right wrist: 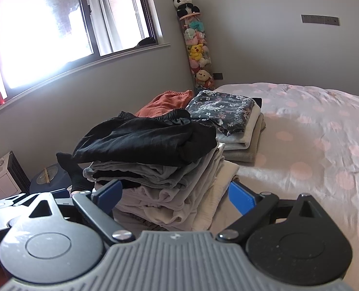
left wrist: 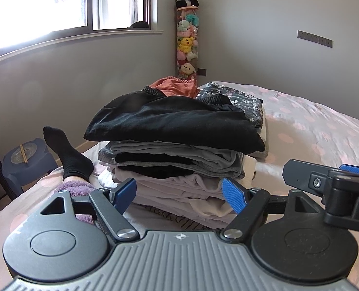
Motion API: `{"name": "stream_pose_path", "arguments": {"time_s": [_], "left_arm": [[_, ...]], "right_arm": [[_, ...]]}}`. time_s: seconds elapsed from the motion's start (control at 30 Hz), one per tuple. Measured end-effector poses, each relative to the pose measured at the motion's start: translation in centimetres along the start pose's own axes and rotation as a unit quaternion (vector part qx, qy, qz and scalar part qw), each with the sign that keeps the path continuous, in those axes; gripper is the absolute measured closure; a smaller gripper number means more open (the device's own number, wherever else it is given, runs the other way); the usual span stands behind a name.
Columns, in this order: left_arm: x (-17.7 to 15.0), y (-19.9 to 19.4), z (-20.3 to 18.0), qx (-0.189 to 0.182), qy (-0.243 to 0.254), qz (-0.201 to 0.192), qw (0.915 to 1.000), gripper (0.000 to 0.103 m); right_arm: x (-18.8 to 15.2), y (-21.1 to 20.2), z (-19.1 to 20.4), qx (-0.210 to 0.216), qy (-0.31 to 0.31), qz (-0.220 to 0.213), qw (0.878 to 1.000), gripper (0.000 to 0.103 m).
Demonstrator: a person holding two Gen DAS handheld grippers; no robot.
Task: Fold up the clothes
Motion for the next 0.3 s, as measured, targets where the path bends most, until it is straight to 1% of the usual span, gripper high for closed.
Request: {"name": "stream_pose_path", "arguments": {"time_s": [0.3], "left_arm": [[-0.20,-0.10,-0.10,0.000,0.001,0.000,1.0000,0.025]], "right_arm": [[-0.17,-0.07,-0.10,0.002,0.003,0.000,1.000,0.007]]}}
Point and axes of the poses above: each gripper's, at about its wrist camera, not at the fingertips, and y roughly the way its jaws point, z to its left, x to its top, the point moved 9 cm from there along y, roughly the way its jaws point, and after that the axes turned 15 degrees about z, right-handed, at the moved point
